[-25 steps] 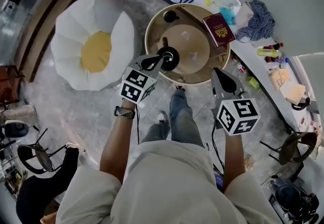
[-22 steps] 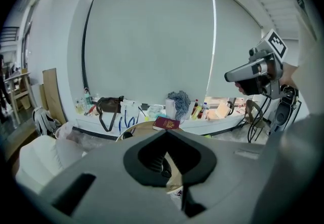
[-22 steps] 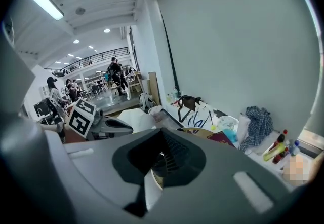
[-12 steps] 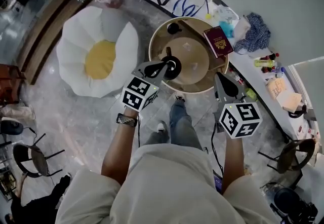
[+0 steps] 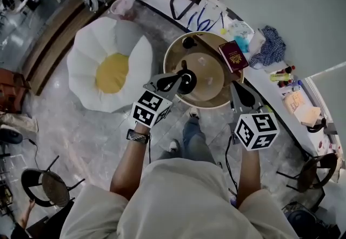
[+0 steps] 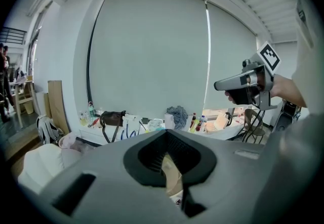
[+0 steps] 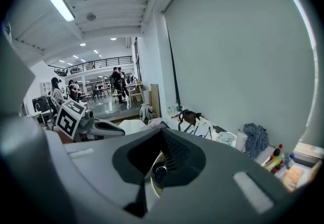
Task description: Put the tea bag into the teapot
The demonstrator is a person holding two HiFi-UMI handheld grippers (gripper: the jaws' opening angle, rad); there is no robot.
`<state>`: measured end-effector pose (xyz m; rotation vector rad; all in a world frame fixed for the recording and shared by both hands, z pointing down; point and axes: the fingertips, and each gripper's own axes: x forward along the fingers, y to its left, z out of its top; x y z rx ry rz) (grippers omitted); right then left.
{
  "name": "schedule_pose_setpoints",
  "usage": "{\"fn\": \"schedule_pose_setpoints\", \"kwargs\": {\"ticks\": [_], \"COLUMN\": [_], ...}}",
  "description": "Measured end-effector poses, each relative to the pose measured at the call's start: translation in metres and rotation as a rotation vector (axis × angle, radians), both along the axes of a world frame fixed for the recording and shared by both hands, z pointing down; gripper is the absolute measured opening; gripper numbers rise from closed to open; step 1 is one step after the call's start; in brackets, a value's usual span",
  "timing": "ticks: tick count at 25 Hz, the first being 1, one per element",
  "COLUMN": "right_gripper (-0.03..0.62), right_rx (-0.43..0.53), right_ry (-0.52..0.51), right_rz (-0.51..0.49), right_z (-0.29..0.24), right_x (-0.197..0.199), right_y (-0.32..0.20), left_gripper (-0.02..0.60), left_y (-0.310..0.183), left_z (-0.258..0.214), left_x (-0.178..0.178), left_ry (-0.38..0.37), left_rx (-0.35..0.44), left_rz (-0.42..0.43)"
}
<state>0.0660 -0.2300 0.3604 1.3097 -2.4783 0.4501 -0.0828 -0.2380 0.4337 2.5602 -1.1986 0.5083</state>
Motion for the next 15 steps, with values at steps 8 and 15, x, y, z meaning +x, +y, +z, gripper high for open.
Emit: {"fn": "schedule_pose_setpoints", "kwargs": {"ticks": [8,15], "right_gripper": [0.005,0.005], "right_rx": [0.069,0.134], "right_ry": [0.003,-0.001], "right_rz": [-0.001,-0.039], "right_z": [-0.028,-0.054], "right_x": [-0.006,-0.013], "right_y": [0.022,0.049], "left_gripper": [0.005,0.005], "left_y": [0.027,0.051], "left_z": [-0.043,-0.078], "left_x": [-0.007,-0.005], "left_ry": [0.009,0.007], "left_rx": [0.074,0.151], "left_rz": [-0.003,-0.006]}}
